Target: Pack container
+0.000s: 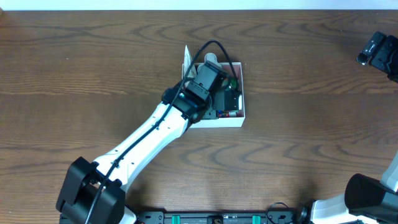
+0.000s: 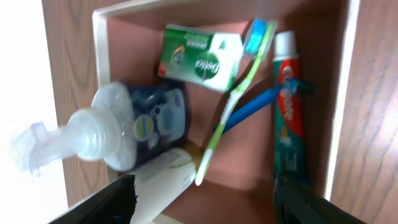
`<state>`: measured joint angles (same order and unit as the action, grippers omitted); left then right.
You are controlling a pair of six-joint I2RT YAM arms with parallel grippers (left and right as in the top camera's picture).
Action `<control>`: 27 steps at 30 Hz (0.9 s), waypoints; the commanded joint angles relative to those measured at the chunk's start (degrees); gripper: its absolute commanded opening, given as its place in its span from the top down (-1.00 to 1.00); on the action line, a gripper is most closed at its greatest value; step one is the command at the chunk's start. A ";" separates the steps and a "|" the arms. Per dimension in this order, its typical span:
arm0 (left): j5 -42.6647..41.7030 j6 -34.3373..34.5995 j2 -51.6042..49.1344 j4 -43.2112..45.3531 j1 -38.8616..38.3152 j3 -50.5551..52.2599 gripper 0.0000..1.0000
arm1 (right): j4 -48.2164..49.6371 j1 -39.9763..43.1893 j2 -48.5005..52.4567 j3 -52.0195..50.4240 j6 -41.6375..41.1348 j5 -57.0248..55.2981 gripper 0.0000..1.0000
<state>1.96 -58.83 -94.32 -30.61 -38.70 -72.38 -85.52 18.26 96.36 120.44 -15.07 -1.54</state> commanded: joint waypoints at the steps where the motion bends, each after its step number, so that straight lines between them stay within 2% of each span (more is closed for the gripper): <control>1: 0.24 2.21 2.95 -0.50 -2.80 -0.61 -0.44 | -0.07 0.15 -0.13 0.66 -0.74 -0.57 -0.99; 4: 0.24 5.62 6.21 -2.21 -6.80 -0.61 -0.50 | -0.07 0.15 -0.13 0.66 -0.74 -0.57 -0.98; 10: 0.31 5.60 13.64 -9.22 -16.09 -0.61 -0.50 | -0.04 0.15 -0.13 0.66 -0.74 -0.59 -0.99; 13: 3.67 8.04 18.58 -12.15 -20.04 -0.61 -0.53 | -0.07 0.15 -0.13 0.66 -0.74 -0.59 -0.99; 16: 13.16 18.08 23.74 -12.46 -22.05 -0.61 -0.55 | -0.07 0.17 -0.13 0.66 -0.74 -0.59 -0.98; 18: 19.23 25.81 27.06 -12.68 -22.12 -0.61 -0.66 | -0.04 0.15 -0.13 0.66 -0.74 -0.57 -0.98; 20: 25.38 33.35 30.62 -13.75 -21.84 -0.61 -0.69 | -0.07 0.15 -0.13 0.66 -0.74 -0.57 -0.98; 22: 31.34 40.65 34.84 -16.00 -20.98 -0.61 -0.96 | -0.04 0.15 -0.13 0.66 -0.74 -0.57 -0.99; 27: 33.46 49.24 43.23 -20.85 -17.09 -0.61 -0.96 | -0.04 0.15 -0.13 0.66 -0.74 -0.59 -0.99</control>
<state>29.69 -20.43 -54.83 -50.11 -57.74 -72.38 -85.49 18.26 96.36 120.44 -15.07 -1.54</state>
